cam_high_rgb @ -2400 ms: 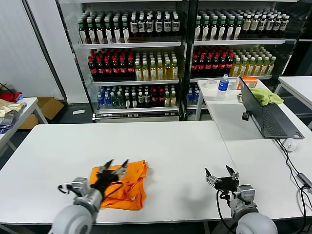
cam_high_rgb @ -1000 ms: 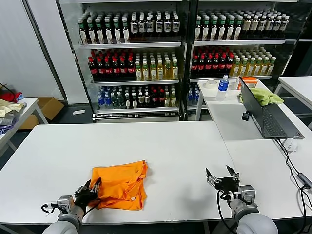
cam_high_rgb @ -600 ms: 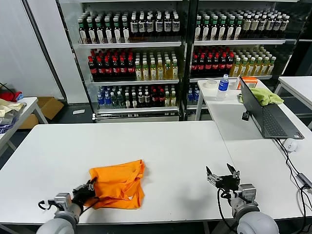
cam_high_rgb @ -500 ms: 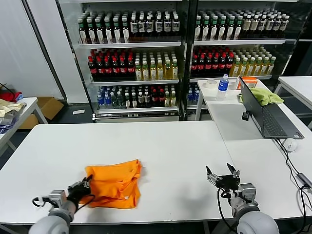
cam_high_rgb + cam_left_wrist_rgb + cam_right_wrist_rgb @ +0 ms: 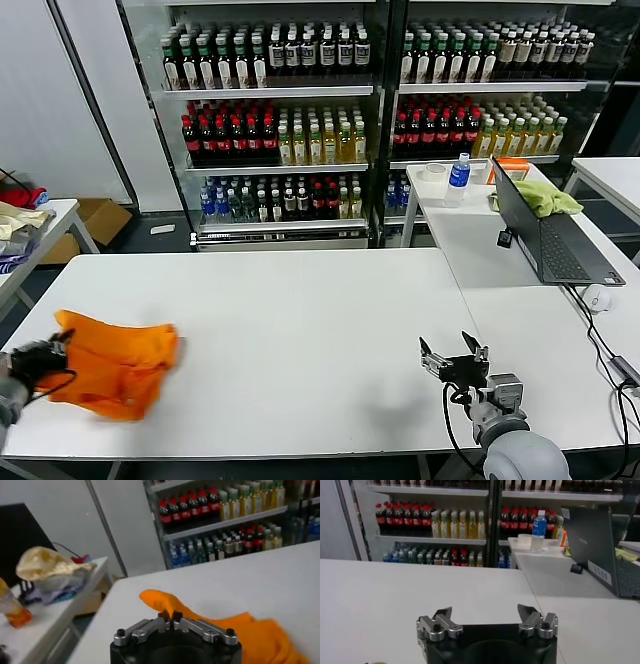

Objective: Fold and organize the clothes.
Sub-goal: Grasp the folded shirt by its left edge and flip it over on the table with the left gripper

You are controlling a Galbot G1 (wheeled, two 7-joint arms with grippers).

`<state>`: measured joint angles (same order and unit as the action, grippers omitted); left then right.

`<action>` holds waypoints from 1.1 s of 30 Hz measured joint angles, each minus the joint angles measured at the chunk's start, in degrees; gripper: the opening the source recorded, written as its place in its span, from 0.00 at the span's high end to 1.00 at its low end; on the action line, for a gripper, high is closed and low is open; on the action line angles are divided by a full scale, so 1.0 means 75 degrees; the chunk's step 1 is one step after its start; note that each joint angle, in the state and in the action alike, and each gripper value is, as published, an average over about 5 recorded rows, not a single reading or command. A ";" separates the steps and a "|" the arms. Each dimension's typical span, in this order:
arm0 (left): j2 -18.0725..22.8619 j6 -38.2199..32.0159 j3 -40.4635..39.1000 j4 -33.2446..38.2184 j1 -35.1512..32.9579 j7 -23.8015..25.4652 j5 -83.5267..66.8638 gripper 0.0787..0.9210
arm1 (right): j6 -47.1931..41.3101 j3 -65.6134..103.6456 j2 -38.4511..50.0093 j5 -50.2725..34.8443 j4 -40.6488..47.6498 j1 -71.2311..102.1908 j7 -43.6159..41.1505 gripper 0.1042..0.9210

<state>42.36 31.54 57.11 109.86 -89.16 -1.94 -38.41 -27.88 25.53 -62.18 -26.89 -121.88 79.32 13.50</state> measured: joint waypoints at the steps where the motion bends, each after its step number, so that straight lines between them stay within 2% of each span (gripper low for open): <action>1: -0.0059 0.0021 0.0059 0.0035 -0.0011 0.0023 -0.0057 0.99 | 0.0001 0.0006 -0.0003 0.0002 0.0001 0.0010 0.0001 0.12; 6: 0.0140 0.0091 -0.0261 0.0665 0.0072 -0.0112 -0.0280 0.99 | -0.0003 0.0040 0.0006 0.0015 0.0010 0.0032 0.0016 0.12; 16: 0.1814 0.0152 -0.2887 0.1953 0.0639 -0.0499 -0.0118 0.99 | -0.0043 0.0104 0.0006 0.0048 -0.0001 0.0059 0.0048 0.12; 28: 0.3176 0.0172 -0.4632 0.1829 0.1609 -0.0787 0.0120 0.99 | -0.0064 0.0242 0.0064 0.0064 -0.0041 0.0129 0.0054 0.12; 31: 0.3406 0.0148 -0.4930 0.1710 0.1746 -0.0793 0.0155 0.96 | -0.0069 0.0259 0.0064 0.0057 -0.0048 0.0112 0.0053 0.12; 33: 0.3532 0.0099 -0.5119 0.1664 0.1808 -0.0762 0.0158 0.89 | -0.0076 0.0256 0.0067 0.0053 -0.0055 0.0094 0.0048 0.12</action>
<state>68.85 32.28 18.71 122.35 -75.60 -7.66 -37.22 -28.45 27.46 -61.67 -26.50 -122.29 80.02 13.86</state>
